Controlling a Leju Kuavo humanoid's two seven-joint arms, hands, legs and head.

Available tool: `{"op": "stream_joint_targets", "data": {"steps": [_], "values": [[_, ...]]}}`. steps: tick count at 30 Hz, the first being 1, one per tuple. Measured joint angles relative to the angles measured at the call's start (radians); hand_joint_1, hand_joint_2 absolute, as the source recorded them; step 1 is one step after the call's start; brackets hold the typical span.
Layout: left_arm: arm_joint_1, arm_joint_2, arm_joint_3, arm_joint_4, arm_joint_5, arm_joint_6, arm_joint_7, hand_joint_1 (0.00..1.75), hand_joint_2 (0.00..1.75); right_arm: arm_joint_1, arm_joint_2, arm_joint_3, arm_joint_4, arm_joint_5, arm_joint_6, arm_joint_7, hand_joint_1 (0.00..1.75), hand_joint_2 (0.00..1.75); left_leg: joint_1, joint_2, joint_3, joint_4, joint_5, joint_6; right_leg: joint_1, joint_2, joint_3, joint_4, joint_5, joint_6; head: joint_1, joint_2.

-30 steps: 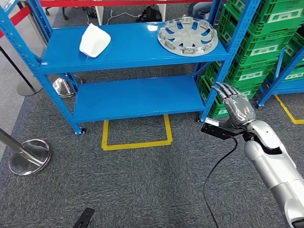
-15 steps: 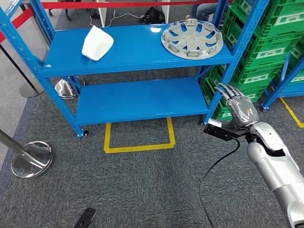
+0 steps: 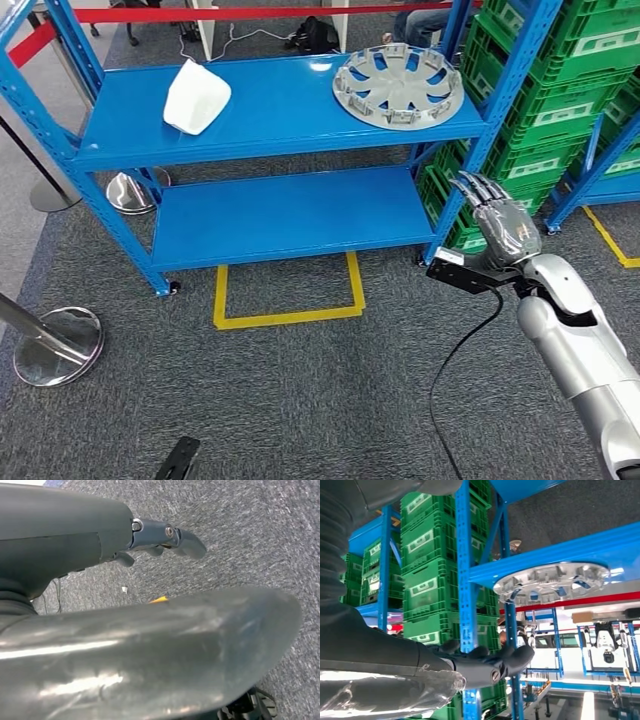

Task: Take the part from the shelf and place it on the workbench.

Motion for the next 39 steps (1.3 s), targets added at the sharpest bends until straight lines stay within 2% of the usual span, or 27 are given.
{"op": "stream_joint_targets", "data": {"steps": [2, 3, 4, 6, 7, 8, 9, 10, 11, 12, 13, 14, 18, 20, 22, 23, 24, 25, 27, 28, 29, 32, 34, 35, 37, 38, 39], "values": [[0.000, 0.000, 0.000, 0.000, 0.000, 0.000, 0.000, 0.00, 0.00, 0.000, -0.001, -0.001, -0.001, 0.000, 0.000, 0.000, 0.00, 1.75, 0.001, 0.000, 0.004, 0.000, -0.003, 0.015, -0.002, -0.002, -0.001, 0.003, -0.008, 0.010, 0.002, 0.000], [0.000, 0.000, 0.000, 0.000, 0.000, 0.000, 0.000, 0.00, 0.00, -0.001, -0.001, -0.002, -0.002, 0.000, 0.000, 0.000, 0.00, 1.75, 0.003, 0.000, 0.008, -0.001, -0.005, 0.022, -0.002, -0.004, -0.010, 0.025, -0.021, 0.014, 0.005, 0.000], [-0.001, 0.000, 0.000, 0.000, 0.000, 0.000, 0.000, 0.00, 0.00, -0.002, -0.002, -0.002, -0.002, 0.000, 0.000, 0.000, 0.00, 1.75, 0.004, 0.000, 0.012, -0.002, -0.007, 0.028, -0.003, -0.006, -0.032, 0.070, -0.042, 0.017, 0.007, 0.000], [-0.001, 0.000, 0.000, 0.000, 0.000, 0.000, 0.000, 0.00, 0.00, -0.001, -0.002, -0.002, -0.002, 0.000, 0.000, 0.000, 0.00, 1.75, 0.002, 0.000, 0.019, -0.002, -0.014, 0.036, -0.002, -0.008, -0.105, 0.206, -0.094, 0.021, 0.013, 0.000], [0.000, 0.000, 0.000, 0.000, 0.000, -0.001, 0.000, 0.00, 0.00, 0.001, -0.002, -0.002, -0.002, 0.000, 0.000, 0.000, 0.00, 1.75, 0.001, 0.000, 0.022, -0.002, -0.018, 0.038, -0.002, -0.008, -0.141, 0.263, -0.108, 0.021, 0.014, 0.000], [0.000, 0.000, 0.000, 0.000, 0.000, -0.001, 0.000, 0.00, 0.00, 0.004, -0.002, -0.002, -0.002, 0.000, 0.000, 0.000, 0.00, 1.75, 0.001, 0.000, 0.027, -0.002, -0.022, 0.039, -0.002, -0.008, -0.163, 0.287, -0.102, 0.021, 0.014, 0.000], [0.000, 0.000, 0.000, 0.000, 0.000, -0.001, 0.000, 0.00, 0.00, 0.005, -0.002, -0.002, -0.002, 0.000, 0.000, 0.000, 0.00, 1.75, 0.001, 0.000, 0.034, -0.001, -0.027, 0.038, -0.002, -0.008, -0.165, 0.272, -0.076, 0.019, 0.014, 0.000], [0.000, 0.000, 0.000, 0.000, 0.000, -0.001, 0.000, 0.00, 0.00, 0.006, -0.002, -0.003, -0.002, 0.000, 0.000, 0.000, 0.00, 1.75, 0.001, -0.001, 0.043, -0.001, -0.034, 0.036, -0.002, -0.008, -0.147, 0.220, -0.034, 0.017, 0.015, 0.000], [0.000, -0.001, 0.000, 0.000, 0.000, -0.001, 0.000, 0.00, 0.00, 0.005, -0.002, -0.004, -0.002, 0.000, -0.001, 0.000, 0.00, 1.75, 0.001, -0.001, 0.052, -0.001, -0.041, 0.033, -0.002, -0.010, -0.119, 0.149, 0.010, 0.015, 0.015, 0.000], [-0.001, -0.001, 0.000, 0.000, 0.000, -0.001, 0.000, 0.00, 0.00, 0.004, -0.003, -0.005, -0.002, 0.000, -0.001, 0.000, 0.00, 1.75, -0.001, -0.002, 0.059, 0.000, -0.048, 0.028, -0.001, -0.011, -0.089, 0.084, 0.039, 0.014, 0.015, 0.000], [-0.001, -0.001, 0.000, 0.000, 0.000, -0.001, 0.000, 0.00, 0.00, 0.003, -0.003, -0.006, -0.002, 0.000, -0.001, 0.000, 0.00, 1.75, -0.003, -0.002, 0.063, 0.001, -0.053, 0.023, 0.000, -0.011, -0.066, 0.039, 0.054, 0.011, 0.015, 0.000], [-0.002, 0.000, 0.000, 0.000, 0.000, -0.001, 0.000, 0.00, 0.00, 0.003, -0.003, -0.007, -0.002, 0.000, -0.001, 0.000, 0.00, 1.75, -0.005, -0.002, 0.064, 0.001, -0.055, 0.018, 0.001, -0.011, -0.055, 0.017, 0.053, 0.008, 0.015, 0.000], [-0.003, 0.000, 0.000, 0.000, -0.002, -0.002, 0.000, 0.00, 0.00, 0.005, -0.007, -0.008, -0.005, 0.000, -0.003, 0.000, 0.00, 1.75, -0.006, -0.001, 0.061, 0.012, -0.074, -0.004, -0.002, -0.006, -0.043, 0.005, 0.039, -0.014, 0.009, 0.000], [-0.004, 0.000, 0.000, 0.000, -0.003, -0.002, 0.000, 0.00, 0.00, 0.006, -0.008, -0.009, -0.009, 0.000, -0.003, 0.000, 0.00, 1.75, -0.005, 0.000, 0.017, 0.100, -0.116, -0.015, -0.005, -0.007, -0.034, 0.001, 0.034, -0.024, 0.003, 0.000], [-0.002, 0.000, 0.000, 0.000, -0.005, -0.002, 0.000, 0.00, 0.00, 0.011, -0.008, -0.008, -0.010, 0.000, -0.002, 0.000, 0.00, 1.75, -0.003, 0.000, -0.061, 0.229, -0.158, -0.021, -0.004, -0.007, -0.028, 0.001, 0.027, -0.029, 0.002, 0.000], [-0.001, 0.001, 0.000, 0.000, -0.006, -0.002, 0.000, 0.00, 0.00, 0.014, -0.008, -0.008, -0.010, 0.000, -0.002, 0.000, 0.00, 1.75, -0.003, 0.000, -0.090, 0.265, -0.158, -0.021, -0.004, -0.007, -0.025, 0.001, 0.024, -0.030, 0.001, 0.000], [0.000, 0.001, 0.000, 0.000, -0.006, -0.002, 0.000, 0.00, 0.00, 0.016, -0.008, -0.008, -0.010, 0.000, -0.002, 0.000, 0.00, 1.75, -0.003, 0.000, -0.102, 0.268, -0.138, -0.021, -0.004, -0.006, -0.020, 0.001, 0.020, -0.030, 0.001, 0.000], [0.000, 0.001, 0.000, 0.000, -0.007, -0.002, 0.000, 0.00, 0.00, 0.017, -0.008, -0.008, -0.011, 0.000, -0.002, 0.000, 0.00, 1.75, -0.003, 0.000, -0.094, 0.233, -0.100, -0.020, -0.004, -0.006, -0.014, 0.001, 0.016, -0.029, 0.001, 0.000], [-0.001, 0.001, -0.001, 0.000, -0.008, -0.002, 0.000, 0.00, 0.00, 0.016, -0.008, -0.009, -0.013, 0.000, -0.002, 0.000, 0.00, 1.75, -0.004, 0.000, -0.045, 0.108, -0.015, -0.015, -0.003, -0.003, -0.002, 0.002, 0.005, -0.022, 0.001, 0.000], [-0.002, 0.001, -0.001, 0.000, -0.009, -0.002, 0.000, 0.00, 0.00, 0.015, -0.008, -0.009, -0.014, 0.000, -0.002, 0.000, 0.00, 1.75, -0.004, 0.000, -0.022, 0.052, 0.005, -0.010, -0.001, -0.002, 0.000, 0.004, 0.001, -0.018, 0.001, 0.000], [-0.002, 0.000, -0.001, 0.000, -0.009, -0.002, 0.000, 0.00, 0.00, 0.015, -0.008, -0.010, -0.015, 0.000, -0.001, 0.000, 0.00, 1.75, -0.004, 0.000, -0.008, 0.018, 0.012, -0.005, 0.001, -0.001, 0.000, 0.004, -0.002, -0.013, 0.001, 0.000], [-0.002, 0.000, -0.001, 0.000, -0.010, -0.002, 0.000, 0.00, 0.00, 0.016, -0.010, -0.011, -0.018, 0.000, -0.001, 0.000, 0.00, 1.75, -0.004, -0.001, 0.001, -0.002, 0.000, 0.014, 0.001, -0.001, 0.002, 0.000, -0.009, 0.002, 0.001, 0.000], [-0.003, 0.000, -0.001, 0.000, -0.010, -0.002, 0.000, 0.00, 0.00, 0.014, -0.013, -0.013, -0.019, 0.000, -0.002, 0.000, 0.00, 1.75, 0.000, -0.002, 0.010, -0.006, -0.004, 0.027, 0.000, -0.005, -0.016, 0.043, -0.035, 0.012, 0.006, 0.000], [-0.003, 0.000, -0.001, 0.000, -0.010, -0.002, 0.000, 0.00, 0.00, 0.014, -0.014, -0.015, -0.020, 0.000, -0.002, 0.000, 0.00, 1.75, 0.001, -0.002, 0.015, -0.007, -0.008, 0.032, 0.000, -0.006, -0.043, 0.096, -0.058, 0.016, 0.008, 0.000], [-0.003, 0.000, -0.001, 0.000, -0.010, -0.002, 0.000, 0.00, 0.00, 0.018, -0.014, -0.016, -0.020, 0.000, -0.002, 0.000, 0.00, 1.75, 0.000, -0.002, 0.022, -0.007, -0.015, 0.037, -0.001, -0.007, -0.120, 0.232, -0.105, 0.020, 0.013, 0.000], [-0.002, 0.000, -0.001, 0.000, -0.010, -0.002, 0.000, 0.00, 0.00, 0.021, -0.014, -0.016, -0.020, 0.000, -0.002, 0.000, 0.00, 1.75, 0.000, -0.002, 0.026, -0.006, -0.018, 0.038, -0.001, -0.007, -0.150, 0.276, -0.110, 0.021, 0.014, 0.000], [-0.002, -0.001, -0.001, 0.000, -0.010, -0.002, 0.000, 0.00, 0.00, 0.024, -0.014, -0.017, -0.020, -0.001, -0.002, 0.000, 0.00, 1.75, 0.000, -0.002, 0.032, -0.006, -0.023, 0.037, -0.001, -0.007, -0.164, 0.284, -0.095, 0.021, 0.015, 0.000]]}}
